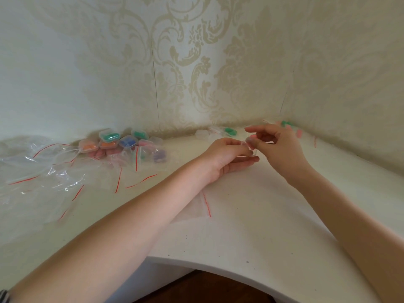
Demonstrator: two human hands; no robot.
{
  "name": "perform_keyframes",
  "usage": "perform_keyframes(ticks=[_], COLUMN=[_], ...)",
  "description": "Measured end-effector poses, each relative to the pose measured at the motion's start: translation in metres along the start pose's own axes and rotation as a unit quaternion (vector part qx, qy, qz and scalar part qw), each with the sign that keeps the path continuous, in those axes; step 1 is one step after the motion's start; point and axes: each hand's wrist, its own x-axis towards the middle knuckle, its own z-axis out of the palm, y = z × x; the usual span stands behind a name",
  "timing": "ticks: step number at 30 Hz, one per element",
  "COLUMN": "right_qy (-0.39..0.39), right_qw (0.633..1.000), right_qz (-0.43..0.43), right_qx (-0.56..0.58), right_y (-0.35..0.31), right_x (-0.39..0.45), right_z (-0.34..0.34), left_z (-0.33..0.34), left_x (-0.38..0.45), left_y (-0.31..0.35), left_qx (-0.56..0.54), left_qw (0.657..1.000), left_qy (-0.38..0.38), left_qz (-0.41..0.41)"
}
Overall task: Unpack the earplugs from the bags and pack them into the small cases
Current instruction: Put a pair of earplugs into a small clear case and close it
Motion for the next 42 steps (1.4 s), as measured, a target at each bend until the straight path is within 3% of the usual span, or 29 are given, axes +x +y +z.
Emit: perform_keyframes(ticks=[13,21,27,34,42], right_qy=[0.015,0.036,0.001,0.026,0.002], right_qw=[0.999,0.995,0.992,0.982,0.992], right_qz=[0.007,0.058,0.067,0.186,0.128], right_qx=[-0.041,-0.072,-0.108,0.019,0.016], right_y=[0.001,-0.002,-0.007,-0.004,-0.004], right_x=[-0.001,-0.001,-0.003,0.0,-0.004], right_z=[0.003,0.002,0.001,0.0,0.005], left_z=[0.003,0.005,0.005,0.004,0.004], left_x=[-0.005,-0.003,-0.001,-0.001,0.003], left_y=[0.004,-0.005,-0.011,-0.01,-0.011], left_qx=[-0.011,0.033,0.125,0.12,0.125], left_qw=[0.998,0.999,0.988,0.988,0.988], left_qy=[-0.052,0.013,0.045,0.038,0.048], left_qz=[-0.02,0.04,0.078,0.086,0.081])
